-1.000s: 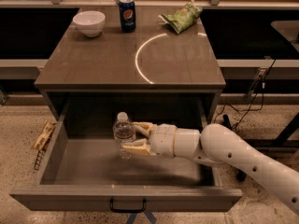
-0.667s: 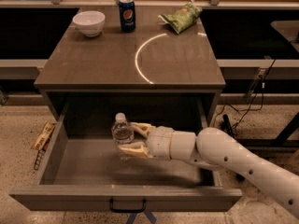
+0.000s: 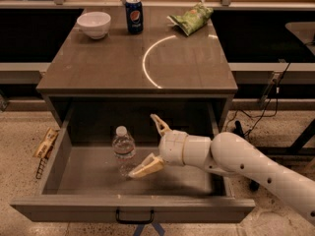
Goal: Place water bottle into top drawer
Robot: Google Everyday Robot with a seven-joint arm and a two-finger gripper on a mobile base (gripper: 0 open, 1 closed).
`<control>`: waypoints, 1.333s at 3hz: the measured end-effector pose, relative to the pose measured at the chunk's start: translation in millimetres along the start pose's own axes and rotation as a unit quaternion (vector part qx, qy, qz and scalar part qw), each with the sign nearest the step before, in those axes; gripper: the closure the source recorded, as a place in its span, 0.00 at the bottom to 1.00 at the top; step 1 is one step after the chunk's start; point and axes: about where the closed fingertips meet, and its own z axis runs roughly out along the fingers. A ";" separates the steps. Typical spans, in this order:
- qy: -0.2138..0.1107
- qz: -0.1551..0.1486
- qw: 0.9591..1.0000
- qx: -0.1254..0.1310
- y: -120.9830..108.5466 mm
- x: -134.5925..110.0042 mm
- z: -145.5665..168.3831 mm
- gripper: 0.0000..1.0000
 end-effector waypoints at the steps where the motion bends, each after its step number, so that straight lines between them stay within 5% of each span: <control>1: 0.026 0.001 0.999 0.032 -22.0 3.0 -31.7 0.19; 3: -0.005 0.034 0.998 0.052 -54.4 -8.2 -120.8 0.65; 4: -0.071 0.039 0.995 0.059 -63.1 -29.9 -161.5 0.69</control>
Offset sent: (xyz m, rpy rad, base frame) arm 0.0053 -0.1432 0.0542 0.0095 0.0445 -0.1431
